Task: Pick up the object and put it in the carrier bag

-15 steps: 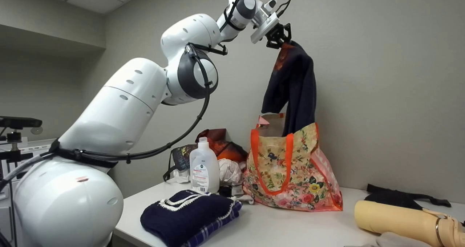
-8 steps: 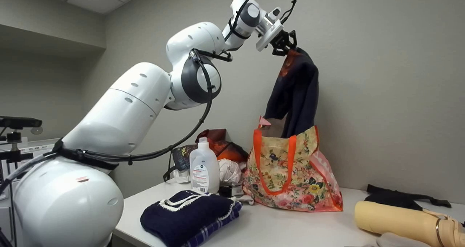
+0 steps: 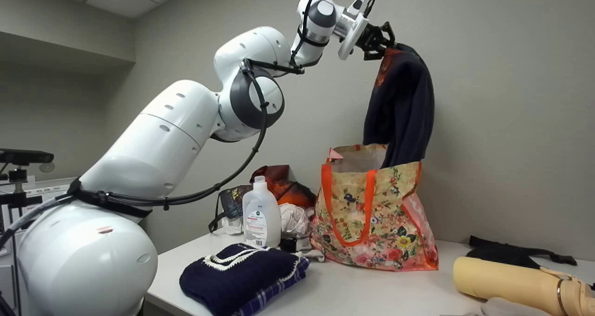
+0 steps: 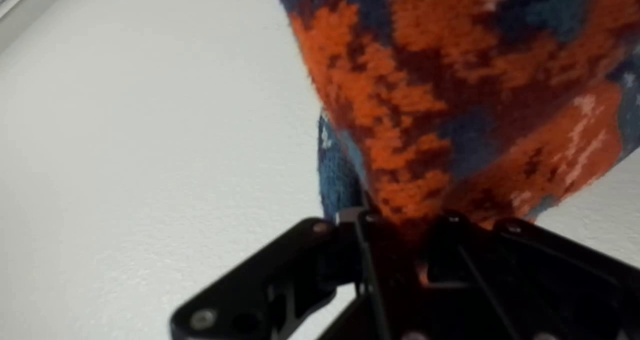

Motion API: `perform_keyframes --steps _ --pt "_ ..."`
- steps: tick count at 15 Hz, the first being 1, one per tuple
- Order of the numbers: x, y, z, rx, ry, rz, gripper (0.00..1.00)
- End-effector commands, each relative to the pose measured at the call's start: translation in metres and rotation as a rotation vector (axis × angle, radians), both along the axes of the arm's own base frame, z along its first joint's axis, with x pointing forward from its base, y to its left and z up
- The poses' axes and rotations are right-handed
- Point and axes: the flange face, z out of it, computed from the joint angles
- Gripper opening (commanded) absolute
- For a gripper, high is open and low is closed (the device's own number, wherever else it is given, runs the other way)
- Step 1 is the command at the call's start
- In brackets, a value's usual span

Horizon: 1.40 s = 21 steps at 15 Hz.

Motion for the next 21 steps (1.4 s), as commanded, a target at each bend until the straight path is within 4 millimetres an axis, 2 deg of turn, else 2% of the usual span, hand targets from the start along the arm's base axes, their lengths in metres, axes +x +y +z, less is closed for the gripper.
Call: perform_keyframes --steps 1,7,8,9,11,16,17,21 --pt "-0.008 0.014 0.019 -0.054 -0.071 -0.006 0.08" --pt "-0.002 0.079 0.012 -0.025 -0.007 0.113 0.08" --pt "-0.002 0.087 0.011 -0.023 0.008 0.123 0.42" --pt "-0.001 0.093 0.009 -0.025 0.011 0.124 0.44" --pt "0.0 0.102 0.007 -0.025 0.009 0.127 0.58" --pt "-0.001 0.096 0.008 -0.026 0.007 0.115 0.96" --pt "-0.001 0.093 0.008 -0.027 0.008 0.11 1.0" --pt "-0.001 0.085 0.001 -0.014 0.069 0.105 1.0"
